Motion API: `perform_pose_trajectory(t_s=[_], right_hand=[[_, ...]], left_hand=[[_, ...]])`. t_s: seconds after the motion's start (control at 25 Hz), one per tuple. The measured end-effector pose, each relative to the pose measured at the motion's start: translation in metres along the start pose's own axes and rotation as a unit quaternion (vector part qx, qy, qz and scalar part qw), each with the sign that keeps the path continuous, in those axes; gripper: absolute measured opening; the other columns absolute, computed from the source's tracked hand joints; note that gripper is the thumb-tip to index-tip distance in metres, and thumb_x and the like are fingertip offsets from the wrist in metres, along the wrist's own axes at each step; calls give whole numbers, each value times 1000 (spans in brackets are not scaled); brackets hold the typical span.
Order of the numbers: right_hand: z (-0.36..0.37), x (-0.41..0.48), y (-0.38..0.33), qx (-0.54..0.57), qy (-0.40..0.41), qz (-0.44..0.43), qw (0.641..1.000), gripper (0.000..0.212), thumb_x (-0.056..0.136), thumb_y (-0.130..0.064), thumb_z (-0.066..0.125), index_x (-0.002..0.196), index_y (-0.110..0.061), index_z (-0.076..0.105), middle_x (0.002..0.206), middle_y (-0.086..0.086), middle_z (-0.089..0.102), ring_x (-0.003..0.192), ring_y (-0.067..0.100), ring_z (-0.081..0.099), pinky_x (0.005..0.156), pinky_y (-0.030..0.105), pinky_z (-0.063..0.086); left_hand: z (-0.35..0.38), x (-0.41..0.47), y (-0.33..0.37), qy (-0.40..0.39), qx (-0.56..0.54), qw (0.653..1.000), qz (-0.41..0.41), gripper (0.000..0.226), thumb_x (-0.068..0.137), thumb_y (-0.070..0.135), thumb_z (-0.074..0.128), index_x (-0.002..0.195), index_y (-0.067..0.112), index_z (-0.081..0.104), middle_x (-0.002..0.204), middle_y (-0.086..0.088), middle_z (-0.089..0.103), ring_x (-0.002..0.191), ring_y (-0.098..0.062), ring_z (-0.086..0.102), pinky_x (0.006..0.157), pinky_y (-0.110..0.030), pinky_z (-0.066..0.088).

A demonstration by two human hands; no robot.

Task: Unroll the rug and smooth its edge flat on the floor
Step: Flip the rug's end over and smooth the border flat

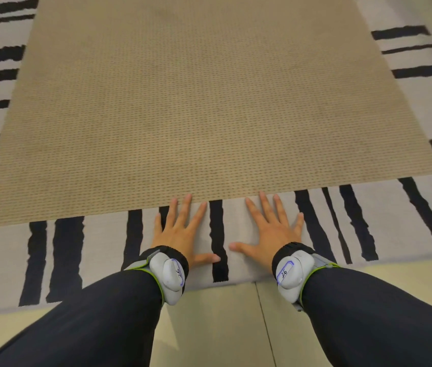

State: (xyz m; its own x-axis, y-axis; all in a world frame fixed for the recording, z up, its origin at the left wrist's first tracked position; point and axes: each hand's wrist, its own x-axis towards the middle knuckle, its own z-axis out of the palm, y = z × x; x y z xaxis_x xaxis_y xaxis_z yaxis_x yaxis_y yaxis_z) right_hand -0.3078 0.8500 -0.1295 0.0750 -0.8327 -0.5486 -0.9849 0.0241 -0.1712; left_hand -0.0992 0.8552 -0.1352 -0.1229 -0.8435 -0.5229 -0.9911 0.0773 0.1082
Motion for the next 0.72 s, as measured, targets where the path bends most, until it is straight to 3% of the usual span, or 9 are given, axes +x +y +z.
perform_pose_trajectory(t_s=[0.24,0.72], right_hand=[[8,-3,30,17,51,9,999,95,69,-88,25,143,-47,-18,155,-15,-27,141,12,-30,110,64,-15],[3,-21,111,62,80,113,988,89,71,-86,21,144,-48,-14,156,-16,-25,142,11,-28,112,64,-9]], left_hand=[[2,7,40,6,11,1000,28,123,55,88,46,141,41,-28,154,4,-33,142,-26,-30,116,-60,-6],[5,29,133,24,22,995,98,126,53,89,47,143,37,-25,155,6,-32,142,-25,-31,114,-61,-10]])
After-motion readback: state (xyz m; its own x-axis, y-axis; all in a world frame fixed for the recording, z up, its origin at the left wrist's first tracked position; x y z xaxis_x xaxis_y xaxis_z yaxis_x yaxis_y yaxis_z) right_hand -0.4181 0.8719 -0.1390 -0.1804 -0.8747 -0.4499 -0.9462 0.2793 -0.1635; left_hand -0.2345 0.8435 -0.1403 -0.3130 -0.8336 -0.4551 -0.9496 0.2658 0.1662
